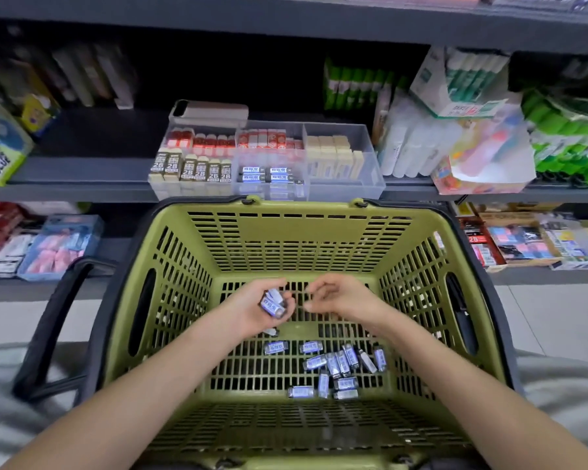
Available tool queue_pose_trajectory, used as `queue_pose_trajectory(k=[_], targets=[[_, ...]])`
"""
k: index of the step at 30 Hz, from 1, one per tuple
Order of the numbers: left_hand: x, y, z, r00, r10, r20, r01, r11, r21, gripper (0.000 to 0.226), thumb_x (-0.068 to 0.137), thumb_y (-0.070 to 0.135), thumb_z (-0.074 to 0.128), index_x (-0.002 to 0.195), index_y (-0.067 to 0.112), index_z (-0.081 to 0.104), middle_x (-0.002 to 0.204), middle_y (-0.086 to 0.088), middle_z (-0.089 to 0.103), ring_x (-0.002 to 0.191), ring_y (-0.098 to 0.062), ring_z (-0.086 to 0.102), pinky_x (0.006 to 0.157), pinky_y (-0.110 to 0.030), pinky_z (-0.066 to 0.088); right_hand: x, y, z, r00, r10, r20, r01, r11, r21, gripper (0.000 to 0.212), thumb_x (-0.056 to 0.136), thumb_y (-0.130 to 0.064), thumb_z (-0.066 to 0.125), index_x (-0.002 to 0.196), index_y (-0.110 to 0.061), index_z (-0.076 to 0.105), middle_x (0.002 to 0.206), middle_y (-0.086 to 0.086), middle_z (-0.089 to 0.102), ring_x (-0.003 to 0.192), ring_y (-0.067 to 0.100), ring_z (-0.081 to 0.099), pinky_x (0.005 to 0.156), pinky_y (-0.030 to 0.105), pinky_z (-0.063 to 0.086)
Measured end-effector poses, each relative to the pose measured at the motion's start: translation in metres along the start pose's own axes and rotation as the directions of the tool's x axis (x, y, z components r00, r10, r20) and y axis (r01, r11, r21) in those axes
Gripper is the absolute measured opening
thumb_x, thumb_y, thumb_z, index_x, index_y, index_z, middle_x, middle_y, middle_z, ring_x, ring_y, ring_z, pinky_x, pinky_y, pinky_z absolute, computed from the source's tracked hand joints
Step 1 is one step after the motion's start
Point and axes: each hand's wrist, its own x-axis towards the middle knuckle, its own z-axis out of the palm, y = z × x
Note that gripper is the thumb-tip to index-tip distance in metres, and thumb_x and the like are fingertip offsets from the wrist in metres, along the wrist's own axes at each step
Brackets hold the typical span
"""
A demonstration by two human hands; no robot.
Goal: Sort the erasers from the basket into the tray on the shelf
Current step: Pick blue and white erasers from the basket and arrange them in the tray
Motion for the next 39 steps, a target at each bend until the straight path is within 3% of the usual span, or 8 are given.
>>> queue_pose_trajectory(k=[5,9,13,24,29,32,36,39], targets=[[-0.006,-0.005,-0.017,0.999,0.046,-0.026,-0.043,0.993,0.114,0.015,0.088,0.016,0.062,0.095,0.003,0.060,0.068,-0.007,0.056,0.054,-0.016,0.054,0.039,-0.019,0.042,0.000,0.055,-0.010,0.912,0.406,-0.059,-0.339,0.665,-0.666,0.029,0.085,-0.034,0.066,0.080,-0.006,0.059,0.069,0.003,0.058,0.056,0.014,0.053,0.066,0.025,0.055],[-0.006,-0.007,-0.015,0.997,0.064,-0.048,-0.063,0.998,0.031,0.014,0.087,0.016,0.063,0.092,0.004,0.060,0.070,-0.007,0.054,0.053,-0.015,0.054,0.042,-0.020,0.045,0.002,0.084,0.009,0.925,0.354,-0.139,-0.294,0.433,-0.852,0.051,0.071,-0.063,0.067,0.069,-0.017,0.045,0.059,-0.006,0.046,0.052,0.007,0.045,0.052,0.022,0.042],[-0.007,-0.010,-0.011,0.997,0.051,-0.065,-0.052,0.999,-0.009,0.014,0.085,0.015,0.065,0.092,0.003,0.061,0.078,-0.008,0.054,0.063,-0.017,0.053,0.045,-0.021,0.045,0.002,0.099,0.021,0.962,0.232,-0.143,-0.205,0.272,-0.940,0.081,0.060,-0.077,0.063,0.109,-0.015,0.045,0.070,-0.006,0.052,0.071,0.012,0.057,0.055,0.024,0.046],[-0.003,-0.005,-0.010,0.997,0.053,-0.061,-0.054,0.998,-0.015,0.012,0.086,0.014,0.063,0.089,0.004,0.058,0.072,-0.009,0.055,0.054,-0.017,0.054,0.042,-0.020,0.046,0.019,0.099,0.010,0.959,0.093,-0.266,-0.259,0.665,-0.701,0.040,0.072,-0.033,0.075,0.101,-0.025,0.050,0.103,-0.002,0.049,0.084,0.015,0.057,0.071,0.024,0.051],[0.004,-0.010,-0.015,0.993,0.097,-0.062,-0.091,0.991,0.098,0.024,0.085,0.010,0.065,0.106,0.004,0.058,0.073,-0.008,0.056,0.052,-0.015,0.056,0.042,-0.021,0.046,0.025,0.099,0.008,0.959,0.112,-0.262,-0.272,0.627,-0.730,0.045,0.070,-0.032,0.075,0.105,-0.026,0.046,0.111,0.003,0.043,0.088,0.017,0.053,0.078,0.028,0.052],[0.006,-0.016,-0.017,0.991,0.126,-0.054,-0.111,0.969,0.222,0.033,0.083,0.014,0.068,0.114,0.010,0.059,0.073,-0.007,0.058,0.054,-0.014,0.056,0.044,-0.023,0.047,0.024,0.088,0.010,0.960,0.128,-0.251,-0.265,0.712,-0.651,0.044,0.072,-0.031,0.073,0.105,-0.023,0.045,0.107,0.003,0.042,0.076,0.014,0.051,0.064,0.023,0.047],[0.001,-0.019,-0.013,0.998,0.059,-0.015,-0.054,0.971,0.235,0.053,0.071,0.040,0.071,0.114,0.010,0.060,0.073,-0.007,0.057,0.054,-0.015,0.055,0.047,-0.024,0.048,0.016,0.035,0.011,0.976,0.031,-0.214,-0.085,0.964,-0.250,0.031,0.078,-0.017,0.068,0.099,-0.025,0.046,0.099,0.003,0.053,0.056,0.007,0.048,0.049,0.019,0.043],[-0.006,-0.011,-0.005,0.992,0.045,0.117,-0.066,0.981,0.185,0.052,0.067,0.050,0.070,0.101,0.010,0.064,0.072,-0.006,0.062,0.055,-0.014,0.056,0.049,-0.024,0.049,0.005,-0.010,0.020,0.976,-0.120,-0.183,0.095,0.985,-0.143,0.033,0.074,-0.013,0.068,0.099,-0.022,0.048,0.090,0.002,0.057,0.060,0.011,0.052,0.055,0.026,0.048]])
